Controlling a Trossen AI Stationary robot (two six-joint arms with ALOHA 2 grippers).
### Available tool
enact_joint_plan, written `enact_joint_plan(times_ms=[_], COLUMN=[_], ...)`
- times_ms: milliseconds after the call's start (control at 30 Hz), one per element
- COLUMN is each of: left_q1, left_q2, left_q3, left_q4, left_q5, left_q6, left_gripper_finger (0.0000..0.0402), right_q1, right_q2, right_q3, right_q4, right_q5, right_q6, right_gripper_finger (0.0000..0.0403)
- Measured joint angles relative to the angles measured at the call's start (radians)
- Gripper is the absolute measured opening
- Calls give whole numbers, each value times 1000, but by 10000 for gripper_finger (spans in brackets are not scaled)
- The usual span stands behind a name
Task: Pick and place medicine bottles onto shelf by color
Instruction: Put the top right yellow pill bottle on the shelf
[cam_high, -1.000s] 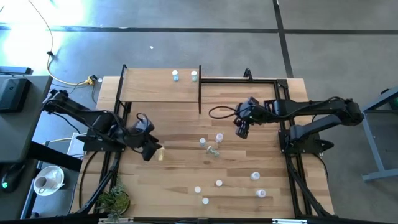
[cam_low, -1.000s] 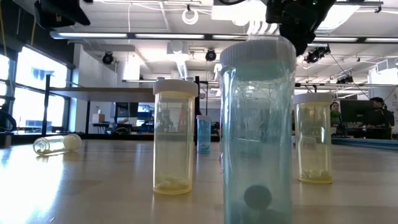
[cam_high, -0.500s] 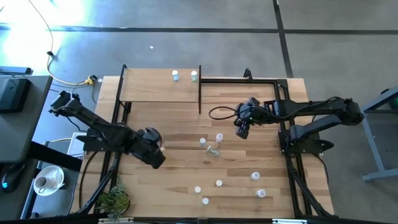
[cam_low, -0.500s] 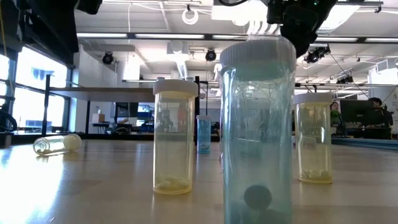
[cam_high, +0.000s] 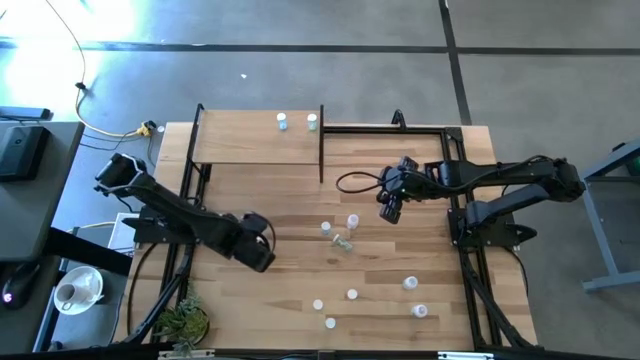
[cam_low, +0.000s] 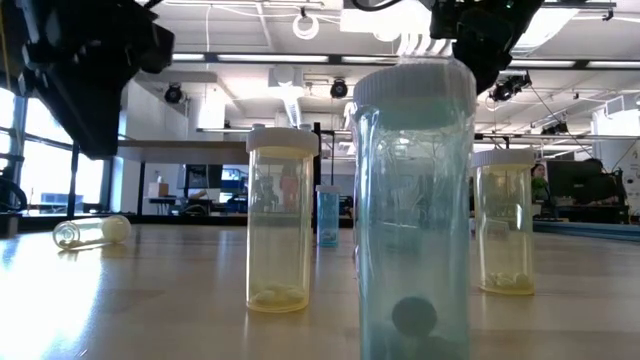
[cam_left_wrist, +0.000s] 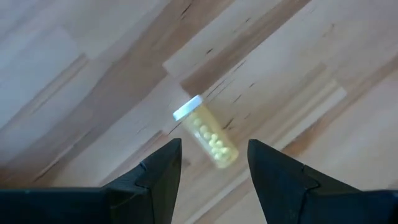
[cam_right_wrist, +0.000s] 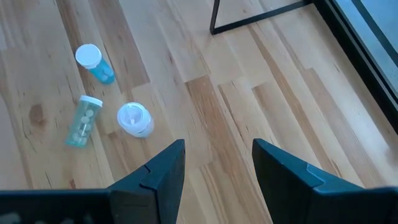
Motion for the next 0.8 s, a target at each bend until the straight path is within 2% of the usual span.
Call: enact_joint_plan(times_ms=[333,800], left_q1=[20,20], left_q2=[105,169], left_q3=[0,0], left_q4=[42,61], left_q5=[74,80], left_q6=[0,-31], left_gripper_finger=[174,174], right_q1=[0,0], right_q2=[0,0], right_q3=[0,0], right_q4=[-6,-14], right_q5=[0,0], right_q6=[-1,-1], right_gripper_finger=[179,179])
